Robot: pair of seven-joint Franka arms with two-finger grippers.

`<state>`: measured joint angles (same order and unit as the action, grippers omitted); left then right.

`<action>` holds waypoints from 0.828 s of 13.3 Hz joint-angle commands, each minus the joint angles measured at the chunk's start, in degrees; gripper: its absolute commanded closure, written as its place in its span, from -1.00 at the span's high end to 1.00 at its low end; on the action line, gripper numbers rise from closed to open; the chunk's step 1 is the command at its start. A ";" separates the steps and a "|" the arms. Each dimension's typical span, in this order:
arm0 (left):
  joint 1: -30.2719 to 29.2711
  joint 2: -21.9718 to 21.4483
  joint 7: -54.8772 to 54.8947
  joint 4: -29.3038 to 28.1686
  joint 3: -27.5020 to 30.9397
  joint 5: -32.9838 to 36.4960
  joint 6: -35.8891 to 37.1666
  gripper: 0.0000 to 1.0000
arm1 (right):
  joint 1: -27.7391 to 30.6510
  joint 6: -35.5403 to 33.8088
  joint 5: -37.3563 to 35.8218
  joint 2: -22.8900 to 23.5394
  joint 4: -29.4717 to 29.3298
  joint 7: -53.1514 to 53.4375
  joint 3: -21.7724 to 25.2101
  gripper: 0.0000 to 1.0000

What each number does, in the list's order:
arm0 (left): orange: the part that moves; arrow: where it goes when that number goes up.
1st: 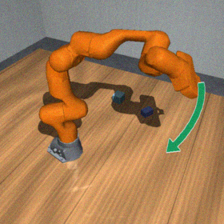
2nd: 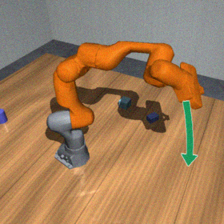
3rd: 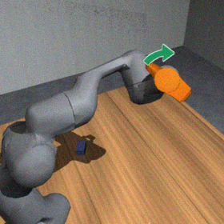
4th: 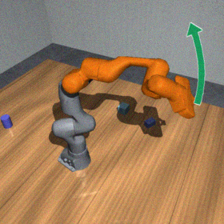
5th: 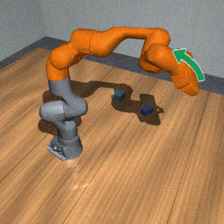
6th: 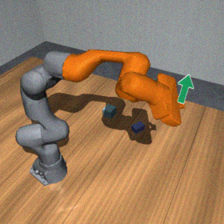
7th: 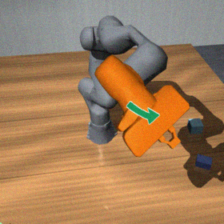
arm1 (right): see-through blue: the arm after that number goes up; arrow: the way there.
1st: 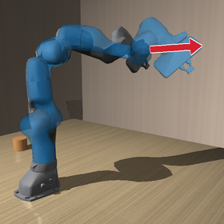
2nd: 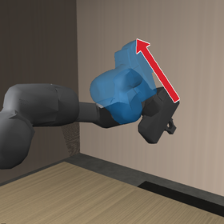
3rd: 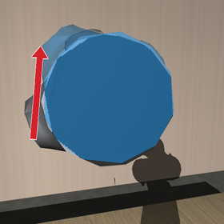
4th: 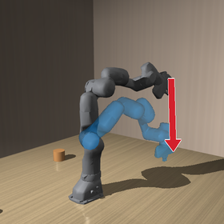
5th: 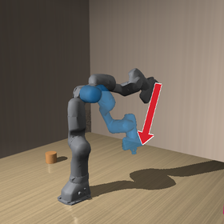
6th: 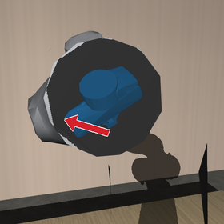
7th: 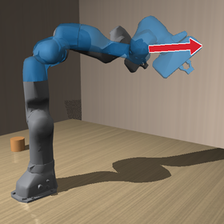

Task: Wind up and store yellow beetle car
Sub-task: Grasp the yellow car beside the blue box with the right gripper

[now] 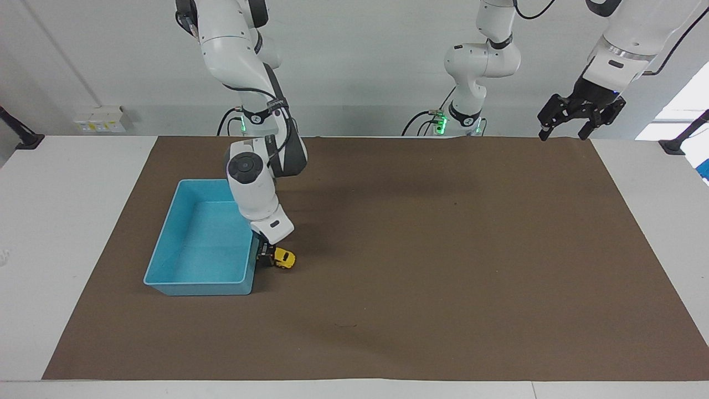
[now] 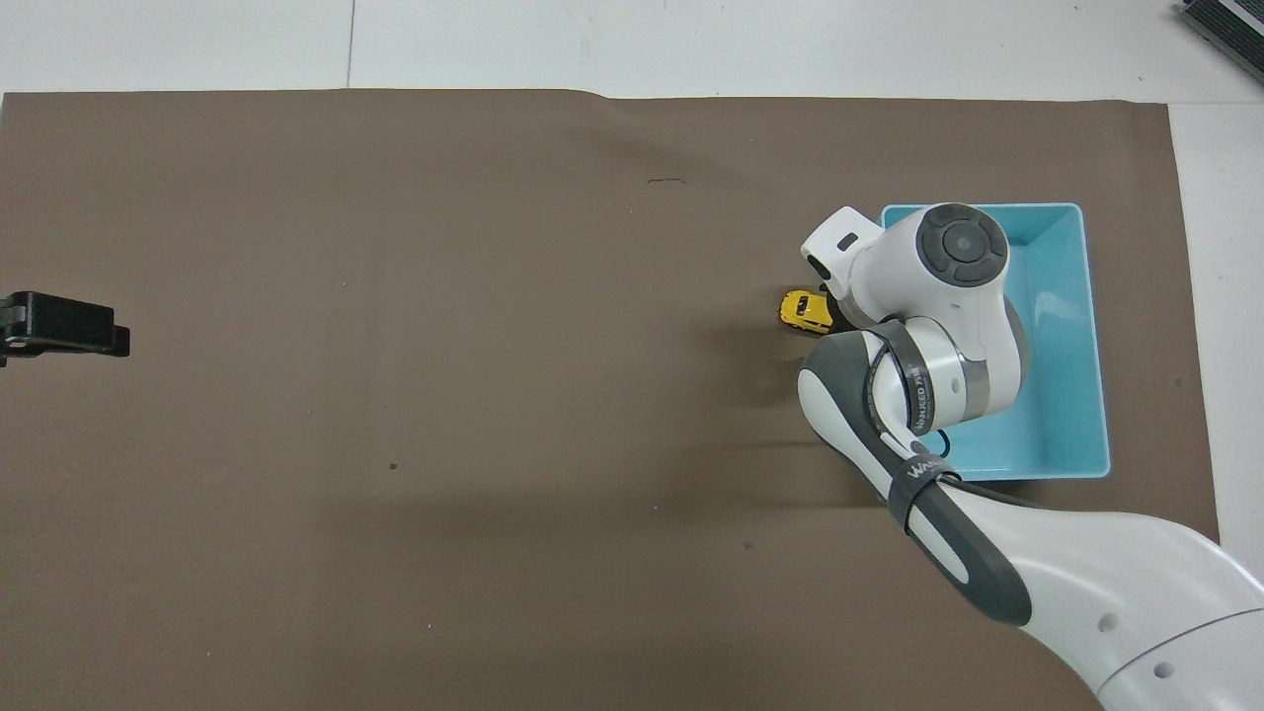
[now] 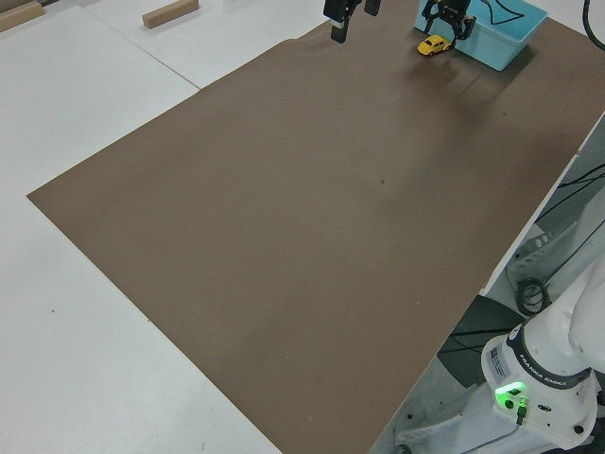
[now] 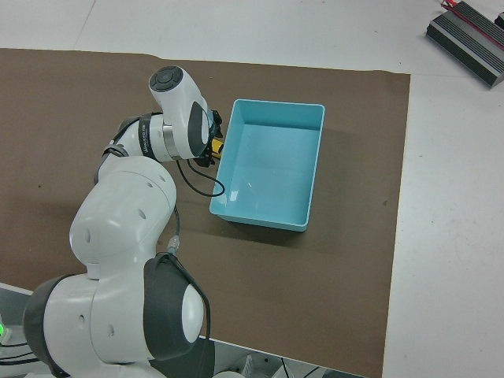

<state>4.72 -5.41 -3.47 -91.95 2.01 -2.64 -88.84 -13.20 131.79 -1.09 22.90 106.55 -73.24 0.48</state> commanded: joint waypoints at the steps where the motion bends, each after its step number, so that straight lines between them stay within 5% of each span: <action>1: -1.12 -0.39 0.39 0.63 -0.61 -0.62 1.48 1.00 | 0.28 1.28 -0.67 -1.45 1.99 -0.32 -0.39 -0.58; 3: -1.12 -0.39 0.39 0.63 -0.52 -0.62 1.48 1.00 | 0.28 1.28 -0.84 -1.28 1.47 -0.32 -0.39 -1.00; 11: -1.12 -0.39 0.39 0.63 -0.61 -0.62 1.48 1.00 | -2.97 -1.00 0.30 0.39 -8.98 7.94 -0.56 -1.00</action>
<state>4.72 -5.41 -3.47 -91.95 2.01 -2.64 -88.81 -16.53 132.60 -1.10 22.48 100.80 -66.53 0.32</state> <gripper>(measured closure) 0.000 0.590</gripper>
